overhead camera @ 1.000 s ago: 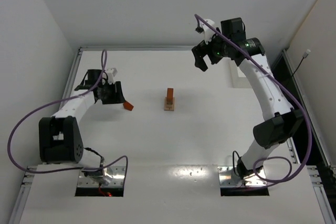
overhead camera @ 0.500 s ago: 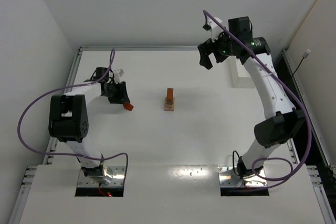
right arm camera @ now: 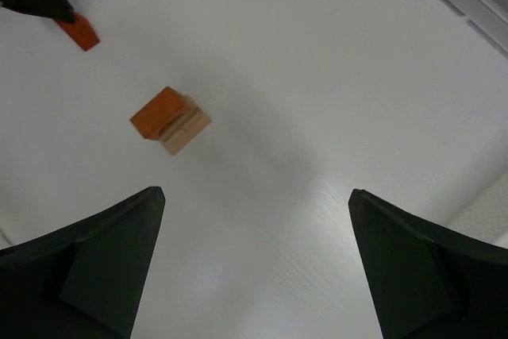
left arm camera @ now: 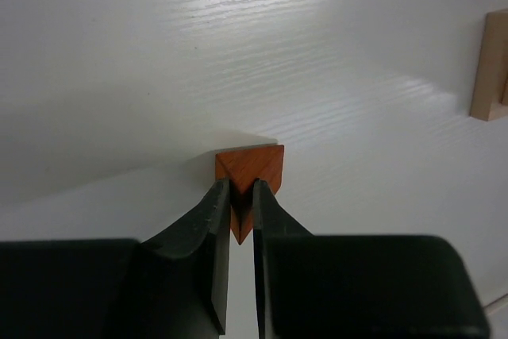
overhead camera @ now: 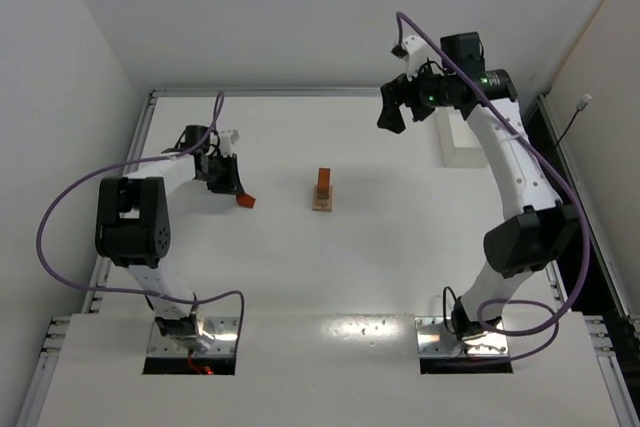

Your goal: Build the wood block tower

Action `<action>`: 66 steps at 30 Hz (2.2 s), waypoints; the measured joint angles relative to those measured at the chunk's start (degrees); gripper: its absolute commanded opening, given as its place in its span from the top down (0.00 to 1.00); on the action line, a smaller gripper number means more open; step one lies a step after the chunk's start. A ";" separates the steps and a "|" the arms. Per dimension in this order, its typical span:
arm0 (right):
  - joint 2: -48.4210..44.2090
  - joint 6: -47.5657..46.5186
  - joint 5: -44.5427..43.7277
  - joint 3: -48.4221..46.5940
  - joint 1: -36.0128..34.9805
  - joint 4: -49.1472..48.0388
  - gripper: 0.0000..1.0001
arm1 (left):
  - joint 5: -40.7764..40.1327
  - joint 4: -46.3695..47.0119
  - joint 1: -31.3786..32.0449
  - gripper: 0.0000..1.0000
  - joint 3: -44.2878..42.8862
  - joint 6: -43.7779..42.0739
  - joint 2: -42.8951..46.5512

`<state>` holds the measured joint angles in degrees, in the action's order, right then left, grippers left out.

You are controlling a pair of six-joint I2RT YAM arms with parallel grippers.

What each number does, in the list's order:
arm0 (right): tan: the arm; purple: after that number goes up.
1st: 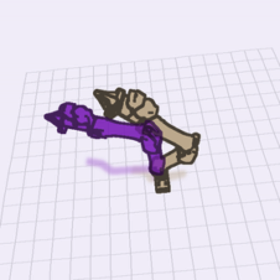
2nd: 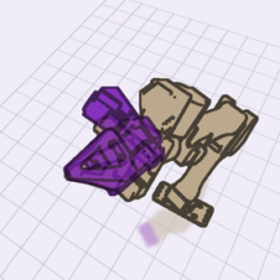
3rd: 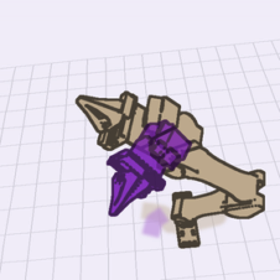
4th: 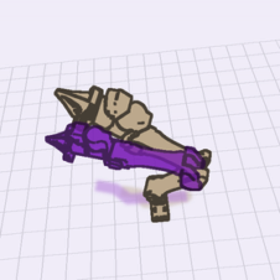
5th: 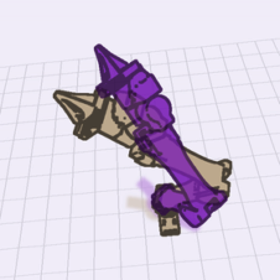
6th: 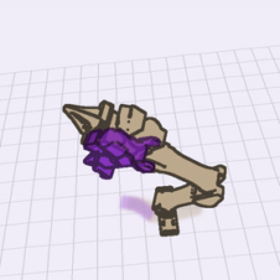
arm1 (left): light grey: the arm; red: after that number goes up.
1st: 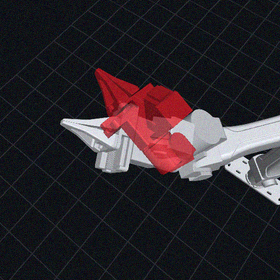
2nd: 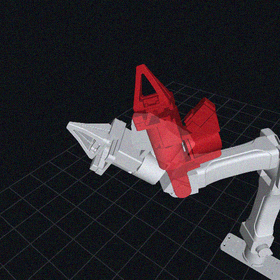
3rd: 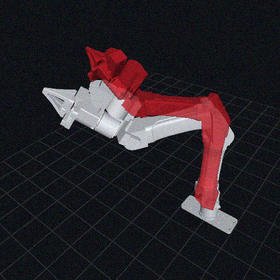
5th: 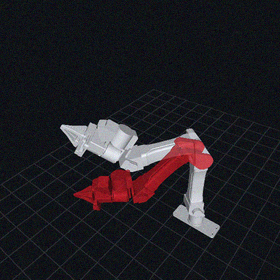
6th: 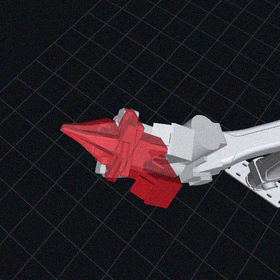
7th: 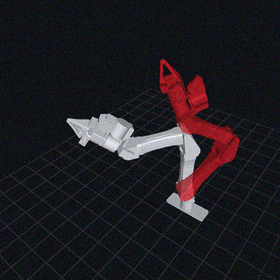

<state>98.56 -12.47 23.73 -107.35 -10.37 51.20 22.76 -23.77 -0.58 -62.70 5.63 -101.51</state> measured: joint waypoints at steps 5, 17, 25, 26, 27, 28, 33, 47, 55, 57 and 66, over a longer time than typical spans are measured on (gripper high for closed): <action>1.16 2.23 14.40 1.84 2.60 0.02 0.00 | -1.42 2.29 2.78 1.00 5.77 -2.95 10.93; 11.85 40.17 53.27 18.29 3.80 -33.20 0.07 | -1.53 17.88 18.95 1.00 24.22 -17.97 61.13; 12.39 50.93 59.04 15.34 -0.57 -45.64 0.11 | 10.14 21.33 21.31 1.00 29.33 -22.69 73.26; 12.17 51.34 59.14 15.17 -1.20 -46.38 0.11 | 10.88 22.16 21.31 1.00 29.33 -22.25 73.24; 11.74 51.74 59.28 15.17 -1.88 -46.56 0.12 | 11.78 23.21 21.31 1.00 29.33 -21.62 72.89; 11.21 52.04 59.36 15.21 -2.82 -46.75 0.13 | 12.46 24.22 21.31 1.00 29.33 -21.35 72.35; 6.03 52.92 59.65 17.57 -10.58 -47.76 0.19 | 13.22 28.83 22.27 1.00 29.29 -19.41 67.98; 1.49 53.42 61.02 20.17 -22.75 -48.65 0.26 | 8.33 32.83 28.09 1.00 26.34 -19.76 66.05; 6.62 53.48 61.13 14.80 -19.39 -49.03 0.26 | 7.19 31.12 29.05 1.00 24.92 -20.41 68.06; 7.41 53.48 60.92 13.75 -19.10 -49.09 0.26 | 7.19 30.40 29.05 1.00 24.85 -20.46 68.54; 7.50 53.48 60.87 13.77 -21.20 -49.05 0.26 | 7.26 29.73 29.07 1.00 23.58 -20.59 69.24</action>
<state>106.06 41.01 84.60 -93.58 -31.57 2.15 30.02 5.96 28.49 -39.11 -14.96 -32.27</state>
